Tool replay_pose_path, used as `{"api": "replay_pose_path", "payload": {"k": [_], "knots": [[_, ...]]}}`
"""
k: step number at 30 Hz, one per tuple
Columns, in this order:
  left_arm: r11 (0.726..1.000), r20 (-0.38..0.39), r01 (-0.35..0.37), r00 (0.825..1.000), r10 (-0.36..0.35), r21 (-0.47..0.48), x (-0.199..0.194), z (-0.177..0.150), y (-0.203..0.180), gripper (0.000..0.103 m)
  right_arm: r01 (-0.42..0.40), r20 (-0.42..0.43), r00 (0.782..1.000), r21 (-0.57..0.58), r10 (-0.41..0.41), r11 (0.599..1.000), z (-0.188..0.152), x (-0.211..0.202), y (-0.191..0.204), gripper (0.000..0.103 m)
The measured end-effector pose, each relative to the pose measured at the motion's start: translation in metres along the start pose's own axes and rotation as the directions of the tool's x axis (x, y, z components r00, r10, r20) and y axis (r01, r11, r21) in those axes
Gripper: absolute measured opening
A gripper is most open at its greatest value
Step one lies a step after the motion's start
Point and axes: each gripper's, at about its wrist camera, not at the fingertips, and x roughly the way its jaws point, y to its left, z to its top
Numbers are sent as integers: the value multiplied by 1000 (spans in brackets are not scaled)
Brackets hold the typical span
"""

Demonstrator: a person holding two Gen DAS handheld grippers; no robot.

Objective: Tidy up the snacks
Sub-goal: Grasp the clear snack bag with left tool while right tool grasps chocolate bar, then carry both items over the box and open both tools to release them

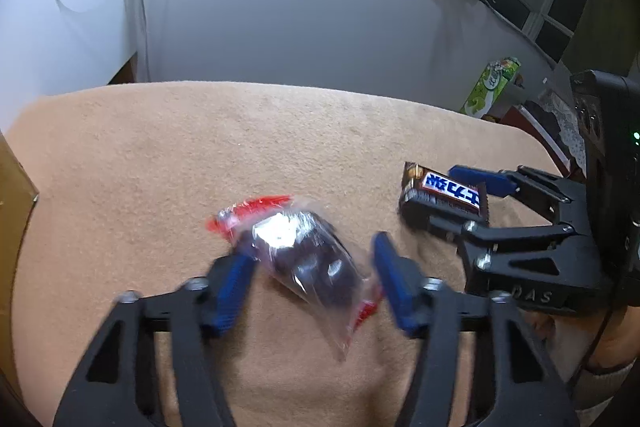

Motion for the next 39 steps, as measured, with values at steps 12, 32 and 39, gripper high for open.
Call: {"api": "replay_pose_path", "payload": {"k": [12,32,39], "knots": [[994,23,79,997,-77,-81,-2,0,17,40,-12,13,1000,-5,12,1000,-4,-1,2,30],[999,129,33,991,-33,5,-69,-33,0,39,29,126,991,110,-43,994,-68,-78,26,30],[996,234,-11,972,-9,83,-139,-40,-19,39,23,195,979,166,-55,986,-102,-129,56,30]]}}
